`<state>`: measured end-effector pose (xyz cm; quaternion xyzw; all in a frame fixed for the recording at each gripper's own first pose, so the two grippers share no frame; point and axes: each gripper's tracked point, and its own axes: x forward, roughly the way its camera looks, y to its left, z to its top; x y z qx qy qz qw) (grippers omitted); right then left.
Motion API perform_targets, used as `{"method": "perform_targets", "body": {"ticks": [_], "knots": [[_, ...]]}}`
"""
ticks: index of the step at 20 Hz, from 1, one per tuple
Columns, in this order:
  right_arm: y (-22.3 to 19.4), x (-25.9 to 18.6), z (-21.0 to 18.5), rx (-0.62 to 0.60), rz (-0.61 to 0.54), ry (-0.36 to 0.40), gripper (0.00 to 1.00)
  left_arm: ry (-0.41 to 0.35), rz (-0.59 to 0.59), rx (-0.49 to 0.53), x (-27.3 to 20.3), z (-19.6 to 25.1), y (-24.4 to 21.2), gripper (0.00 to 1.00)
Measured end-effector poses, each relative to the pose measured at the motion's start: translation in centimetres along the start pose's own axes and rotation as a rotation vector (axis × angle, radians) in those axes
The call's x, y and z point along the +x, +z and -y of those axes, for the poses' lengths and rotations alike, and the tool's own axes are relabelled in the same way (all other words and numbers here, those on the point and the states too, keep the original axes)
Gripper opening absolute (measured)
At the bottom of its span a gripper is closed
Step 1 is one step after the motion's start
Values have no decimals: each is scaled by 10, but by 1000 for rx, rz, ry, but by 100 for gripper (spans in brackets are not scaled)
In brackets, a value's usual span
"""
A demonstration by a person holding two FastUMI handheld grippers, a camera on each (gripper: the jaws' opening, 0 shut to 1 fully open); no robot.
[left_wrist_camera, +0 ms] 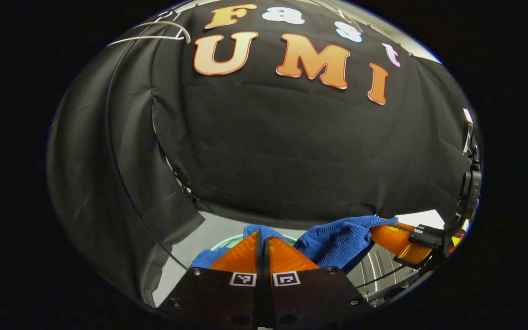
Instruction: Grasp the clothes on the hanger with both hands and then place them into the laundry hamper below.
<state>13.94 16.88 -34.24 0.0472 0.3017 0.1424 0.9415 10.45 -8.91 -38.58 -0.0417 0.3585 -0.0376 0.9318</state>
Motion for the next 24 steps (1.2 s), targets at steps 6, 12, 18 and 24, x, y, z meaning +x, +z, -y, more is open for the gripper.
{"method": "perform_targets", "body": {"ticks": [6, 12, 18, 24], "knots": [[-62, 28, 26, 2, -108, -56, 8, 29, -179, 1, 43, -18, -88, 0], [-119, 47, 44, 6, -208, -97, 7, 54, -310, -14, 67, -30, -153, 0], [-181, 59, 62, 50, -327, -148, 8, 113, -415, -67, 68, -39, -204, 0], [-216, 46, 72, 80, -376, -179, 15, 105, -433, -50, 68, -39, -218, 12]]}}
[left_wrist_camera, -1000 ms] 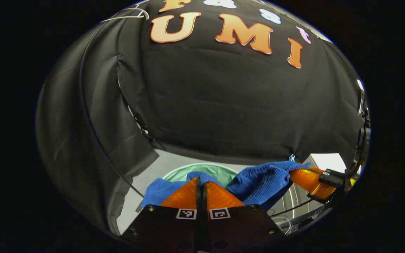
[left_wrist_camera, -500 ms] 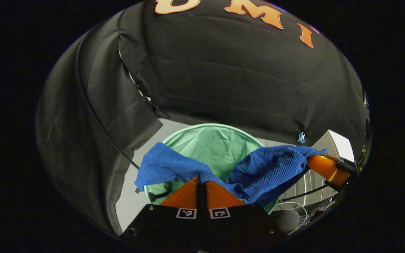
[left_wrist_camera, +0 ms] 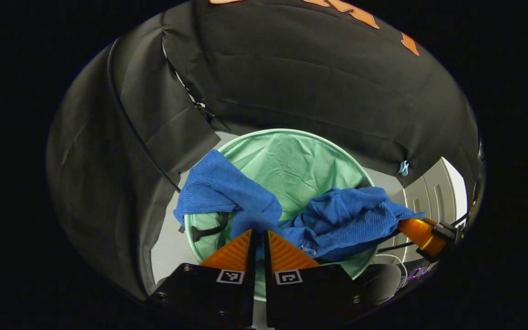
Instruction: Grasp the clothes on the hanger with both hands and then place them into the laundry hamper below.
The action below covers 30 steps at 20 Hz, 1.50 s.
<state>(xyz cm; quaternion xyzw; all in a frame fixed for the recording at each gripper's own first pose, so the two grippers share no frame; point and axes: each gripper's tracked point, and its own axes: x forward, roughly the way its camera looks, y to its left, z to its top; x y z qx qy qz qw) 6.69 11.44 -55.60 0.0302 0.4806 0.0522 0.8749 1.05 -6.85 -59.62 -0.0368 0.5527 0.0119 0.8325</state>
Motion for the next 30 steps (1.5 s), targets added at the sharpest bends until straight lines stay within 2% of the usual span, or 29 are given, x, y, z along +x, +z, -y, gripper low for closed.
{"method": "perform_targets", "body": {"ticks": [1, 2, 4, 5, 6, 7, 8, 9, 10, 11, 12, 13, 14, 15, 16, 18, 21, 30], "knots": [[0, -1, 1, -1, -1, -3, 18, -9, 14, 3, -5, 3, 5, 14], [-1, -1, -2, 1, -2, 2, 40, -19, 27, 8, -10, 9, 8, 19], [1, -6, -1, 4, 9, 8, 53, -29, 43, 19, -17, 16, 11, 39], [4, -9, -1, 6, 17, 8, 44, -33, 49, 18, -20, 19, 13, 55], [7, -13, -1, 8, 26, 15, 57, -32, 54, 16, -21, 19, 14, 71], [11, -15, 1, 7, 39, 6, 64, -27, 56, 14, -22, 19, 15, 67], [15, -21, 5, 10, 52, 3, 88, -21, 56, 12, -26, 18, 14, 78], [18, -23, 4, 18, 64, 3, 82, -14, 55, 9, -29, 16, 14, 78], [22, -30, 6, 28, 75, 0, 90, -4, 54, 4, -31, 13, 13, 83], [26, -34, 9, 39, 89, -6, 98, 4, 61, -1, -35, 11, 16, 79], [30, -41, 14, 44, 103, -12, 99, 7, 71, -9, -41, 11, 18, 82], [35, -47, 15, 45, 119, -16, 91, 11, 80, -8, -47, 11, 25, 88], [37, -54, 18, 46, 133, -20, 91, 8, 92, -6, -54, 12, 23, 100], [42, -61, 19, 50, 144, -23, 99, 12, 109, -1, -62, 12, 27, 100], [46, -70, 18, 61, 155, -18, 99, 16, 129, 5, -72, 11, 34, 96], [62, -91, 16, 72, 199, 0, 99, 21, 185, 6, -91, 11, 46, 96], [92, -127, 29, 26, 283, -36, 98, 23, 282, -6, -126, 8, 76, 96], [161, -240, 30, -30, 517, -55, 98, 4, 610, -36, -258, -1, 166, 96]]}}
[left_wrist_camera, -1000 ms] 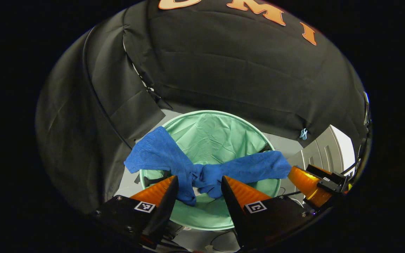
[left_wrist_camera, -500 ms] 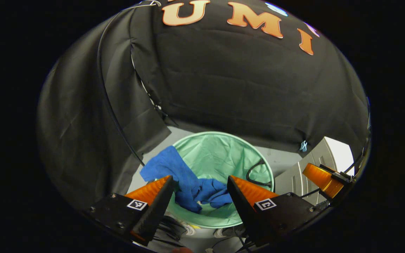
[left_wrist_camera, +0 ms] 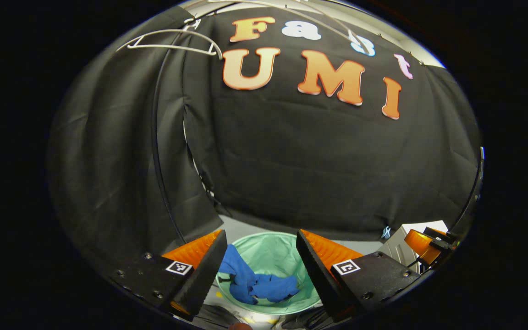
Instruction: Grasp the clothes on the hanger with both hands and then place them into the laundry hamper below.
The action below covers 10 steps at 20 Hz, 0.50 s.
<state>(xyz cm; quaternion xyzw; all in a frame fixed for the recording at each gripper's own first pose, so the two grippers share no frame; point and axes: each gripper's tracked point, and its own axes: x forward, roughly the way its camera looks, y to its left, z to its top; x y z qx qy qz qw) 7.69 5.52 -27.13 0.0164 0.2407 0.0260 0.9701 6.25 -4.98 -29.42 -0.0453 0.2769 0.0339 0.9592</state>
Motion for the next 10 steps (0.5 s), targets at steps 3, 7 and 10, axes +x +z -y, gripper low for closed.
{"method": "perform_targets", "body": {"ticks": [3, 7, 10], "knots": [[37, -25, -1, -19, 86, 1, 98, 13, 111, -1, -30, -7, 44, 96], [80, -59, 1, -66, 201, -14, 98, 24, 262, 10, -66, -20, 96, 94], [111, -83, -3, -75, 271, -10, 98, 9, 322, -3, -97, -24, 123, 93]]}}
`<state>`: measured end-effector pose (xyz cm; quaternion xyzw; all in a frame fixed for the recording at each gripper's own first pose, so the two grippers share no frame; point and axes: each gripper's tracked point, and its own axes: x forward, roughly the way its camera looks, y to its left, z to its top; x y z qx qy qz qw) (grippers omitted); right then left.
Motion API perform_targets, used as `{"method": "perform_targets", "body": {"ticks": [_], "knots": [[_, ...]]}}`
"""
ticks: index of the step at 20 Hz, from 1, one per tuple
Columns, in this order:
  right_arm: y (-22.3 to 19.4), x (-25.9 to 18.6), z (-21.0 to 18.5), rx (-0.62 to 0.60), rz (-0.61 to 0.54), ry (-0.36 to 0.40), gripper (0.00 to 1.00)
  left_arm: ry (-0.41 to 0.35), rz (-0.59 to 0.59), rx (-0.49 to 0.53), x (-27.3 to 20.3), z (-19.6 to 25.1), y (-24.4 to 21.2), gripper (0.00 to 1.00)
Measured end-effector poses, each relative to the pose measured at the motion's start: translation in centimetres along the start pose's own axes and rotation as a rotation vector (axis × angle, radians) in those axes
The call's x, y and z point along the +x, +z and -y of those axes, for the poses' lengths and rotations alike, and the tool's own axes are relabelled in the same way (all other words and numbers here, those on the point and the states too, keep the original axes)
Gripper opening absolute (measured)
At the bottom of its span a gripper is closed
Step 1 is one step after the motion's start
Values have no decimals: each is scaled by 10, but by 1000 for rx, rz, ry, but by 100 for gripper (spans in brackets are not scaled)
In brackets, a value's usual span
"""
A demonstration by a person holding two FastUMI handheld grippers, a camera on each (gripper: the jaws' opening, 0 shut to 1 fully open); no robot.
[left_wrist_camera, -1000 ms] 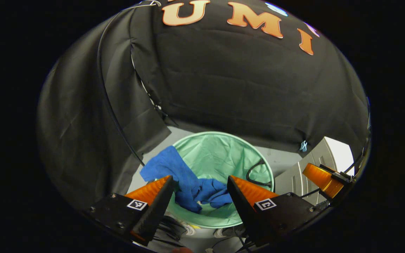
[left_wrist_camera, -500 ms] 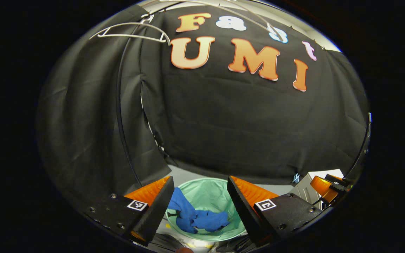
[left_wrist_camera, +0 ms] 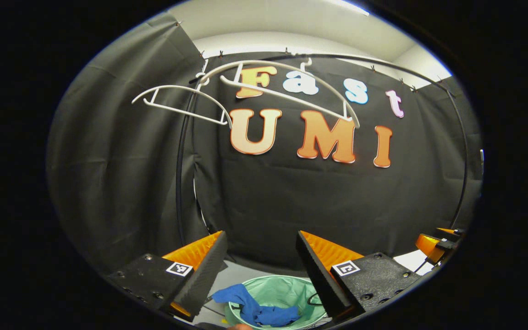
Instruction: Grasp the clothes on the hanger with both hands and then place them into the laundry hamper below.
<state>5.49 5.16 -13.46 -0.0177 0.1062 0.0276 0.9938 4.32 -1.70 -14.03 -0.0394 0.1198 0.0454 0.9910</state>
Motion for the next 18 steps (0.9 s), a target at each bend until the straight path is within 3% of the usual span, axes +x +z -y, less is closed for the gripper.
{"method": "perform_targets", "body": {"ticks": [1, 2, 9, 10, 13, 14, 17, 18], "knots": [[8, -5, 0, -11, 14, -7, 93, -5, 15, 1, -4, -1, 9, 93], [17, -11, 4, -23, 27, -11, 98, -7, 28, 7, -9, -3, 17, 94], [52, -28, 5, -41, 108, -12, 98, -3, 71, 32, -24, -9, 37, 93], [53, -30, 6, -44, 114, -15, 89, 1, 70, 30, -23, -11, 35, 95], [53, -32, 10, -38, 113, -20, 89, 2, 62, 14, -22, -9, 30, 93], [52, -32, 11, -32, 110, -19, 100, 1, 58, 11, -20, -9, 28, 94], [45, -27, 12, -37, 98, -20, 100, 4, 55, 12, -20, -9, 28, 94], [45, -27, 11, -37, 95, -18, 89, 7, 55, 12, -21, -9, 27, 94]]}}
